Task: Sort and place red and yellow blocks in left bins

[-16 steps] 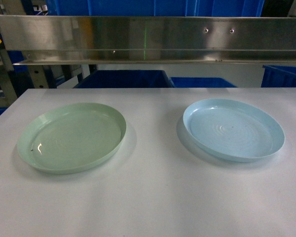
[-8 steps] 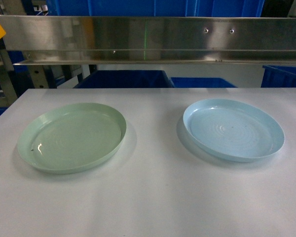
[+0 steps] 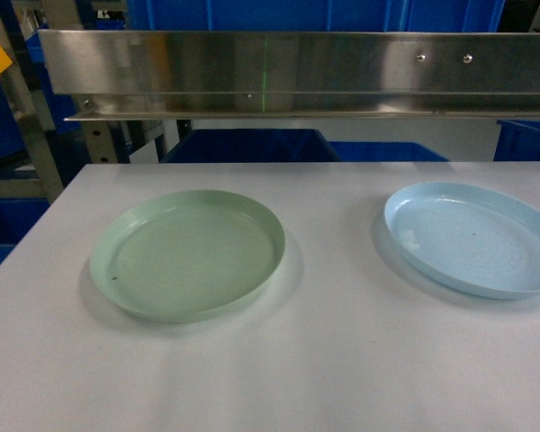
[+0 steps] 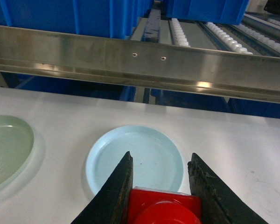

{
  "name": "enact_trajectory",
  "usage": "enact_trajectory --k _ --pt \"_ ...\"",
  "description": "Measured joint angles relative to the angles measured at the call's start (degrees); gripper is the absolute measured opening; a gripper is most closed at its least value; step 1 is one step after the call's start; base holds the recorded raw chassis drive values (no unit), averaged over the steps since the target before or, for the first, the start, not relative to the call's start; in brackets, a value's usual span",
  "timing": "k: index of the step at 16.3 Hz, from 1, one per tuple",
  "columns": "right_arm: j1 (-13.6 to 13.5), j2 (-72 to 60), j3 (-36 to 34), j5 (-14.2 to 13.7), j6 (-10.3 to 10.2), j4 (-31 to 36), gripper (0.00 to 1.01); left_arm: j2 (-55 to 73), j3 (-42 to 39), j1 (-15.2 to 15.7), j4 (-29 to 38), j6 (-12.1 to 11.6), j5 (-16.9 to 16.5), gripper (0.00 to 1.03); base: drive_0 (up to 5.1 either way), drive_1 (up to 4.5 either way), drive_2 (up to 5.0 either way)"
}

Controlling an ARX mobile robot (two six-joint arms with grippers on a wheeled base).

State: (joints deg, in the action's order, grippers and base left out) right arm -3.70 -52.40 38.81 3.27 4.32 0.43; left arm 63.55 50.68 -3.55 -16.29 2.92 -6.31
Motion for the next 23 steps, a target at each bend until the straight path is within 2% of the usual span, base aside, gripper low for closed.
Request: enact_trajectory --k 23 --pt "0.0 0.0 -0.04 0.0 0.0 -0.07 0.29 0.02 0.0 0.0 0.09 0.0 0.04 0.26 -5.0 2.45 2.4"
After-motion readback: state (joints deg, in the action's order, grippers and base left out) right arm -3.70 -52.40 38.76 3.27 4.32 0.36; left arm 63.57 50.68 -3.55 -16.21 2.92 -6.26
